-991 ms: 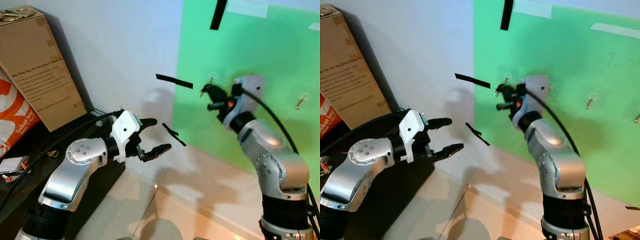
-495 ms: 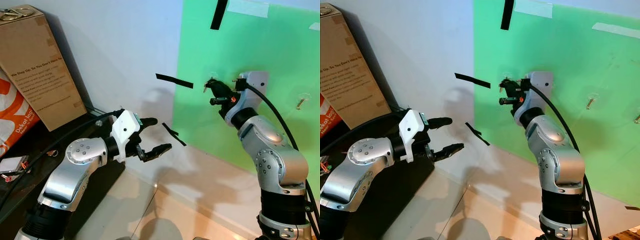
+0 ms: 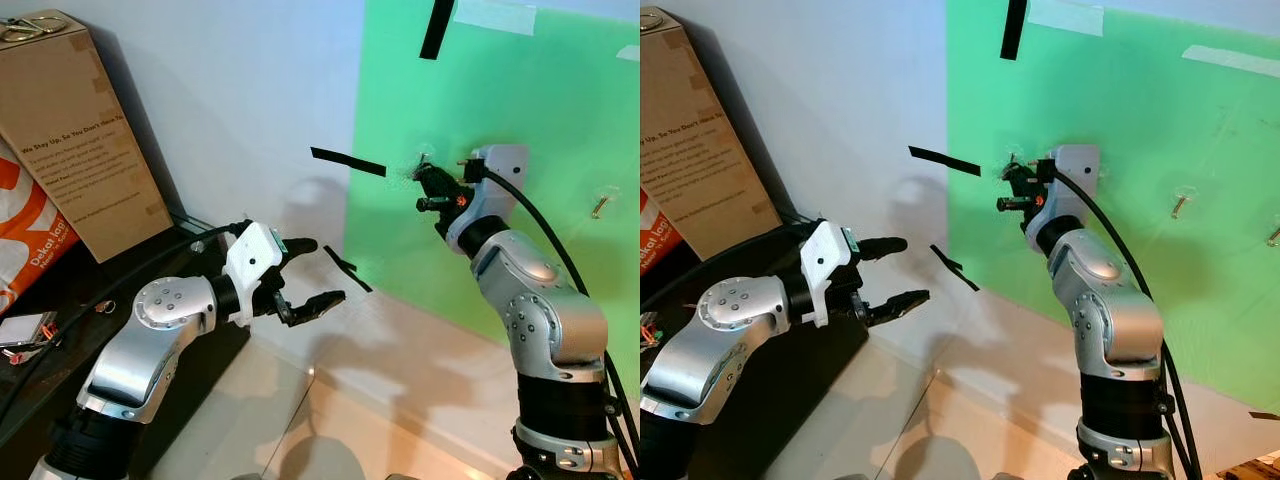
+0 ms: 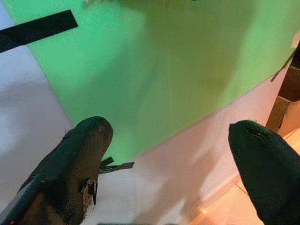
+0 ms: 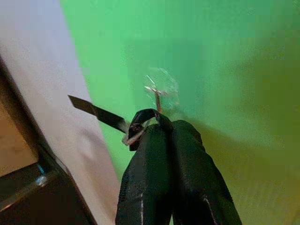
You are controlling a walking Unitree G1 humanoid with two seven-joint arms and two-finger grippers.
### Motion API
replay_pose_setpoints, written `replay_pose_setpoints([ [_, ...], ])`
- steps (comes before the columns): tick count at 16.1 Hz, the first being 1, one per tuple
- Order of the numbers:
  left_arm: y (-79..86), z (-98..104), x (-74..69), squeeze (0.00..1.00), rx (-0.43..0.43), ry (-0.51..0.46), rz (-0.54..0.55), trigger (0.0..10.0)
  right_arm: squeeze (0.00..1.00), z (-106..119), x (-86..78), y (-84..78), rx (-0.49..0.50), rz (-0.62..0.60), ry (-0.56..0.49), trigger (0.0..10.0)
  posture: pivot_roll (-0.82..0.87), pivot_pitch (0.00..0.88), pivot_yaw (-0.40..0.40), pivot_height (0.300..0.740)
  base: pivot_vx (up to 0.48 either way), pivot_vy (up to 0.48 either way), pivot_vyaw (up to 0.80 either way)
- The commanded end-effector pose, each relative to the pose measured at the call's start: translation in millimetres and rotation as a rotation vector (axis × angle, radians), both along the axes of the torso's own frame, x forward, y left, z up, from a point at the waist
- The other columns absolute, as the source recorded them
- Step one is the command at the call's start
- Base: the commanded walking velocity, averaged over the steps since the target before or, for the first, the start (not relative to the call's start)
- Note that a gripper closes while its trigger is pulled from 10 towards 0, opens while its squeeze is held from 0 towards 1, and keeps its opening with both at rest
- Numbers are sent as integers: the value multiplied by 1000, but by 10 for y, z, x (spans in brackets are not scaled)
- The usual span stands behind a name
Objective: Hang keys on a hook
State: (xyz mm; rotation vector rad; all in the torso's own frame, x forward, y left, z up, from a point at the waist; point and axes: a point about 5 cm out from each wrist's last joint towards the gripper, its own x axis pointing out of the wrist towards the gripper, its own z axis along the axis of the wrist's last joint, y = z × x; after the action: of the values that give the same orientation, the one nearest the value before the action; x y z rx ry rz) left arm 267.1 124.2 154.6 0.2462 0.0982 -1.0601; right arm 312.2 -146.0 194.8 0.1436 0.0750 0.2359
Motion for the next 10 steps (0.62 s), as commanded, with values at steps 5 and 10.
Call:
replay_pose_setpoints([
  [5,-9,19,-10,0,11,-2,-14,10000,0,2,24,6,-44,3,18,10000,-46,0,-1,740,0,0,0],
  [10,-24,21,-7,0,17,-5,-18,10000,0,-12,-24,23,-120,60,12,10000,-48,0,0,740,0,0,0],
])
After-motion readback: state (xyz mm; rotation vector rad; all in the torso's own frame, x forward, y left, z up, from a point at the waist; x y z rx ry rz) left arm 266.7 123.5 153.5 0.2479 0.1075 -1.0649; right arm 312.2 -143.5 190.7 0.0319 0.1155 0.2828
